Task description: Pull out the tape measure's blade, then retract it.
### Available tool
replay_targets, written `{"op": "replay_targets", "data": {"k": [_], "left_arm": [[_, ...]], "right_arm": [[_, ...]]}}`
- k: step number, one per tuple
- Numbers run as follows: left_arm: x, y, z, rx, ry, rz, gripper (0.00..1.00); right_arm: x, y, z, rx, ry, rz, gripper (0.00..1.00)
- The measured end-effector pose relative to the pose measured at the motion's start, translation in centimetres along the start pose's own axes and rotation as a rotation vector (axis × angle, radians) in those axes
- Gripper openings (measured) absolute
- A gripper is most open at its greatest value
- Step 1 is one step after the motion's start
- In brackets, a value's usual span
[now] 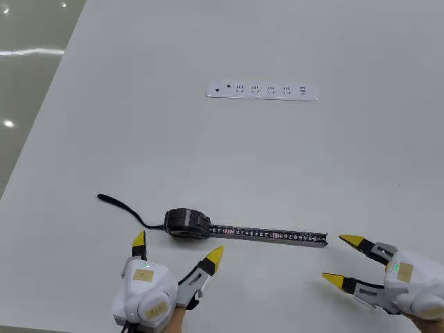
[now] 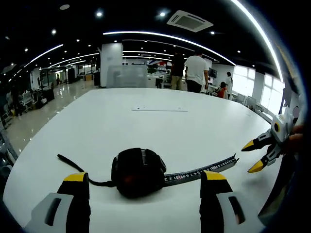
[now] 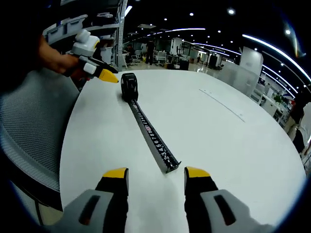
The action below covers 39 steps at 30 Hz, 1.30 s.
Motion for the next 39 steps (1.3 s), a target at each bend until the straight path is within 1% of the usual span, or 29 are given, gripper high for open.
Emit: {"op": "replay_targets", "data": {"k": [2, 6, 11, 13, 18, 23, 29, 34, 36, 37, 39], "left_arm": [[0.0, -0.1, 0.4, 0.006, -0.004, -0.003, 0.91], [-0.1, -0.3, 1.1, 0.017, -0.014, -0.008, 0.89], [0.0, -0.5, 2.0, 0.024, -0.024, -0.018, 0.86], [-0.1, -0.6, 2.4, 0.028, -0.028, -0.021, 0.85], [-0.2, -0.8, 2.9, 0.038, -0.036, -0.03, 0.83], [-0.5, -0.9, 3.4, 0.051, -0.049, -0.033, 0.81], [-0.5, -1.0, 4.0, 0.06, -0.061, -0.036, 0.79], [-0.5, -1.0, 4.6, 0.062, -0.071, -0.04, 0.77], [-0.5, -1.0, 4.8, 0.065, -0.073, -0.047, 0.77], [-0.5, -1.0, 4.8, 0.065, -0.074, -0.049, 0.77], [-0.6, -1.0, 5.1, 0.067, -0.08, -0.048, 0.77]], "right_arm": [[0.0, 0.3, 0.3, 0.02, 0.002, -0.014, 0.43], [0.0, 0.9, 0.9, 0.037, -0.002, -0.037, 0.38], [0.1, 1.8, 1.8, 0.072, -0.003, -0.058, 0.34], [0.1, 2.0, 2.2, 0.086, -0.01, -0.073, 0.31], [0.1, 2.3, 2.8, 0.131, -0.027, -0.106, 0.26], [0.0, 2.5, 3.5, 0.168, -0.036, -0.117, 0.21], [-0.2, 2.9, 4.1, 0.193, -0.042, -0.102, 0.15], [-0.3, 2.8, 4.4, 0.219, -0.052, -0.09, 0.15], [-0.6, 2.8, 4.6, 0.226, -0.06, -0.08, 0.15], [-0.7, 2.7, 4.6, 0.23, -0.07, -0.088, 0.15], [-0.6, 2.8, 4.5, 0.236, -0.061, -0.073, 0.14]]}}
Point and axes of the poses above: the centre of the closed fingertips' face, and the gripper's own axes: z roughly forward along the fingers, y roughly to its right, x roughly out of its top, the point moved 6 cm from there along -z, roughly backward along the fingers, and after that the axes turned 7 degrees about -x, right-handed, at the moved point
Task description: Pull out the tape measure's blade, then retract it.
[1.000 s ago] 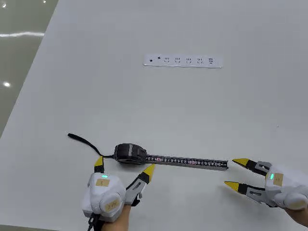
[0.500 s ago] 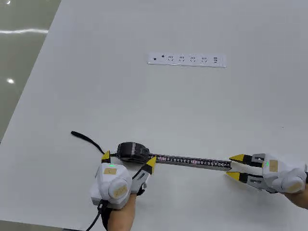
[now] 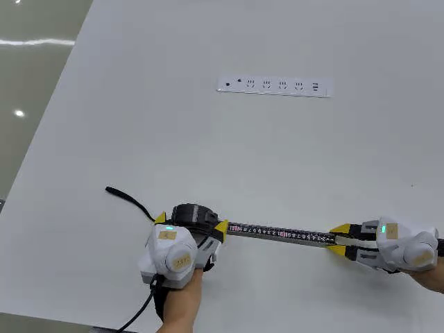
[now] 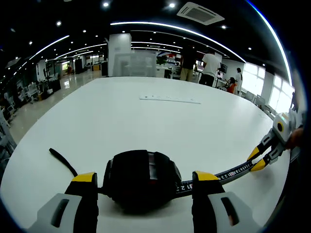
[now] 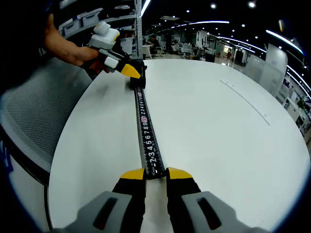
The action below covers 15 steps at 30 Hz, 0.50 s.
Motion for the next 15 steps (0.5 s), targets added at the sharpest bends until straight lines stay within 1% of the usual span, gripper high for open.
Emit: {"op": "replay_targets", "data": {"k": [5, 12, 15], "left_arm": [[-0.22, -0.04, 0.37, 0.005, -0.012, -0.009, 0.76], [-0.53, -0.13, 0.59, 0.019, -0.026, -0.023, 0.73], [-0.55, -0.24, 0.68, 0.031, -0.025, -0.034, 0.71]], "right_arm": [[0.07, -0.03, 0.0, 0.015, 0.002, -0.004, 0.13], [0.19, 0.13, -0.01, 0.01, -0.015, -0.016, 0.11], [0.15, 0.15, -0.08, 0.008, -0.022, -0.011, 0.11]]}}
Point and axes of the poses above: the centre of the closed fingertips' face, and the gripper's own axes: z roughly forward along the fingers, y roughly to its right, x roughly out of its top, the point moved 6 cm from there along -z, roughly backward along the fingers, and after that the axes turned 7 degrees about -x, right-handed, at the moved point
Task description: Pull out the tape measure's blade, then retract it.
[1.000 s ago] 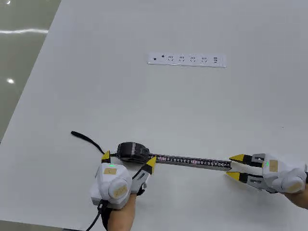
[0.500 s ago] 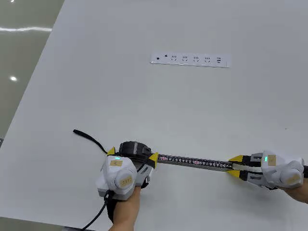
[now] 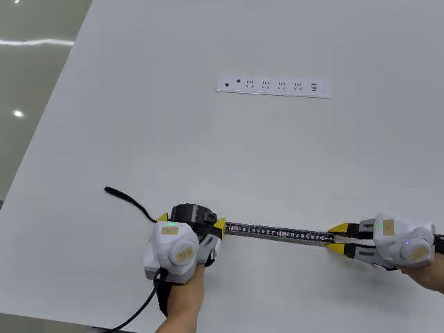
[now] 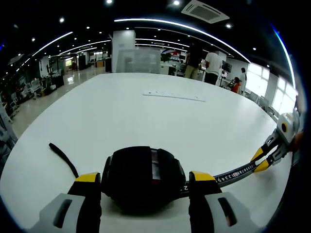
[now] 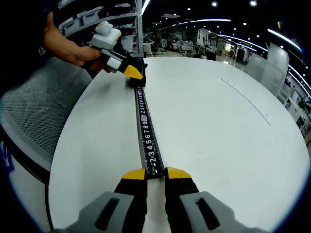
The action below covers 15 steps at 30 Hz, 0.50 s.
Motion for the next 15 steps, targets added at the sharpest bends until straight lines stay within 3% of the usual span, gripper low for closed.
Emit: {"op": "replay_targets", "data": {"k": [6, 15], "left_arm": [[-0.13, -0.15, 0.38, 0.015, -0.015, -0.023, 0.68], [-0.17, 0.05, 0.22, 0.035, -0.01, -0.013, 0.66]], "right_arm": [[0.03, 0.04, 0.03, -0.001, -0.01, 0.001, 0.1], [-0.21, 0.07, 0.02, 0.0, -0.028, -0.002, 0.1]]}}
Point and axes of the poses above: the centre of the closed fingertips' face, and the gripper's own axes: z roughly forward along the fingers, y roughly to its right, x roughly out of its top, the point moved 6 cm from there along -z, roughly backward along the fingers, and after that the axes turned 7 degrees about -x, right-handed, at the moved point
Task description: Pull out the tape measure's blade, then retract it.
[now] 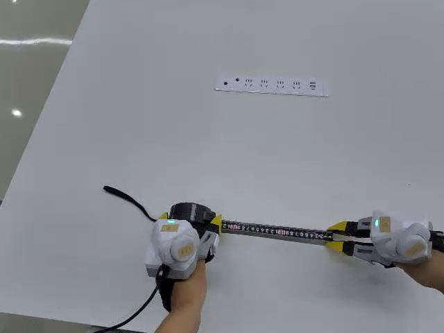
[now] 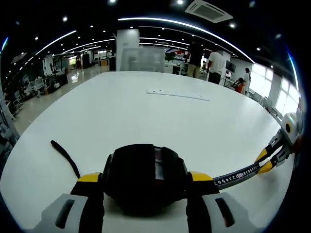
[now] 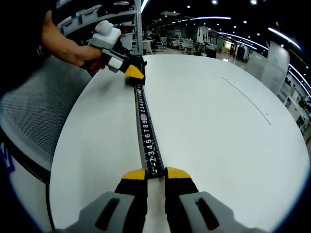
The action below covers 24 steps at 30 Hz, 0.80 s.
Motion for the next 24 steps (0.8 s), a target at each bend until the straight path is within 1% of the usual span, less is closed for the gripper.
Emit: {"op": "replay_targets", "data": {"k": [4, 10, 13, 17, 20, 24], "left_arm": [[-0.09, -0.03, -0.05, 0.01, -0.006, 0.004, 0.64], [-0.16, -0.13, -0.05, 0.003, -0.012, 0.005, 0.63], [-0.24, -0.19, -0.08, -0.003, -0.005, 0.004, 0.63], [-0.2, -0.16, -0.06, -0.005, -0.009, -0.004, 0.63], [-0.23, -0.19, -0.08, -0.01, -0.001, -0.004, 0.63], [-0.21, -0.24, -0.09, -0.012, -0.002, -0.007, 0.63]], "right_arm": [[0.16, -0.2, -0.08, 0.002, -0.006, 0.003, 0.1], [0.17, -0.16, 0.04, 0.0, -0.006, 0.004, 0.1], [0.1, -0.17, 0.1, 0.002, -0.006, 0.008, 0.1], [0.18, -0.19, 0.03, -0.001, -0.005, 0.01, 0.1], [0.3, -0.16, -0.06, -0.004, -0.004, 0.01, 0.1], [0.37, -0.11, -0.13, -0.009, -0.002, 0.011, 0.1]]}}
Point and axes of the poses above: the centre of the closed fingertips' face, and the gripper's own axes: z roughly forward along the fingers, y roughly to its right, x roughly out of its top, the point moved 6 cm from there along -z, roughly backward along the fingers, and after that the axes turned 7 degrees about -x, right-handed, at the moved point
